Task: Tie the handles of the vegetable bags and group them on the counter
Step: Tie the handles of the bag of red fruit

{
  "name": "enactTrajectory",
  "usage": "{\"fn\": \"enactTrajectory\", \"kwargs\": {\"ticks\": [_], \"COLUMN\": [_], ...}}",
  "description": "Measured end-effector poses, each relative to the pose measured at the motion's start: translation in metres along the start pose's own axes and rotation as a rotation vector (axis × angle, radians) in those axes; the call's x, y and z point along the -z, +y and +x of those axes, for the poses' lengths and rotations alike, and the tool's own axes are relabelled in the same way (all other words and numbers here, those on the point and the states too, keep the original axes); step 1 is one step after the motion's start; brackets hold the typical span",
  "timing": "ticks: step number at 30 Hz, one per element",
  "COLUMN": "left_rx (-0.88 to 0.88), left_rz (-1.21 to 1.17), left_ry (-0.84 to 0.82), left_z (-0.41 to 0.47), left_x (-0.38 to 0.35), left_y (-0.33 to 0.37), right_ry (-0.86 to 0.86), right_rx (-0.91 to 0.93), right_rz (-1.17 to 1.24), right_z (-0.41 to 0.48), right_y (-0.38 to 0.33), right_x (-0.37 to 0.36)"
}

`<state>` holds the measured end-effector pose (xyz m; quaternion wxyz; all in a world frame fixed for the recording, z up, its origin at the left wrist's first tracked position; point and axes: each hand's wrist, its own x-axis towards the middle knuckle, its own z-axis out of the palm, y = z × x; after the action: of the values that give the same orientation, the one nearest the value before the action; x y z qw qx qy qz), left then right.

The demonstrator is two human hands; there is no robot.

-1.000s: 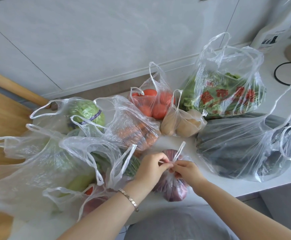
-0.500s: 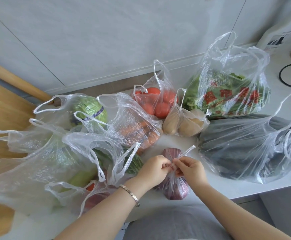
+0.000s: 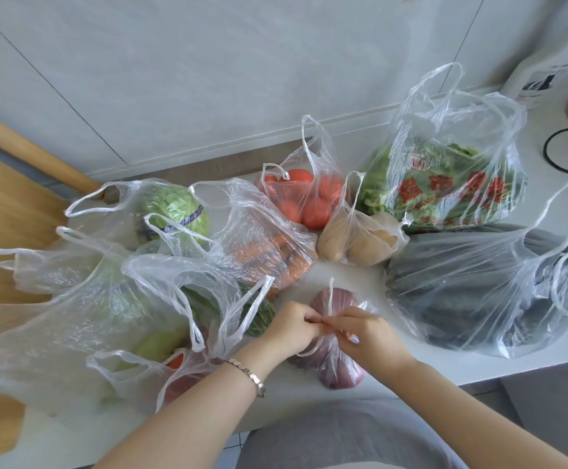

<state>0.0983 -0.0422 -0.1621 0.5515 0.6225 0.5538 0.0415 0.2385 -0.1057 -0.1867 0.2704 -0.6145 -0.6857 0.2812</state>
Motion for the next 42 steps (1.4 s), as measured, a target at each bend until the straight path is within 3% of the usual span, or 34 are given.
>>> {"fn": "enactTrajectory", "kwargs": {"ticks": [7,9,12,21,24,27,29,31,36,39,42], "left_rx": [-0.067,-0.085,-0.114,-0.243,-0.288,-0.290,-0.250,-0.185,0.020,0.061,0.002], "left_rz": [0.087,0.093,0.110,0.166,0.207,0.154,0.109,0.085,-0.027,-0.016,0.165], "left_ry": [0.086,0.102,0.158,0.198,0.201,0.190,0.158,0.129,0.055,0.006,0.062], "left_z": [-0.005,-0.006,-0.008,-0.009,-0.008,-0.006,-0.006,-0.004,-0.003,-0.004,-0.006], "left_x": [-0.005,-0.006,-0.009,-0.014,-0.014,-0.014,-0.016,-0.018,-0.012,-0.007,-0.007], "left_y": [-0.003,-0.004,-0.004,-0.010,-0.013,-0.014,-0.013,-0.012,-0.007,-0.004,-0.003], "right_ry": [-0.049,-0.099,-0.162,-0.028,-0.013,-0.144,-0.265,-0.294,-0.029,-0.020,-0.037], "right_rx": [0.041,0.036,-0.125,-0.400,-0.495,-0.657,-0.697,-0.567,0.016,0.051,0.115], "right_rz": [-0.277,-0.160,0.003,0.160,0.353,0.691,0.788,0.607,0.002,-0.159,-0.364], "right_z": [0.018,0.018,0.015,0.007,0.009,0.014,0.014,0.011,0.002,0.002,0.001], "right_y": [-0.010,-0.003,0.006,-0.010,-0.012,-0.008,-0.003,0.004,0.008,0.014,0.009], "right_x": [0.002,0.000,0.003,0.008,0.009,0.021,0.027,0.024,0.007,0.002,0.006]}}
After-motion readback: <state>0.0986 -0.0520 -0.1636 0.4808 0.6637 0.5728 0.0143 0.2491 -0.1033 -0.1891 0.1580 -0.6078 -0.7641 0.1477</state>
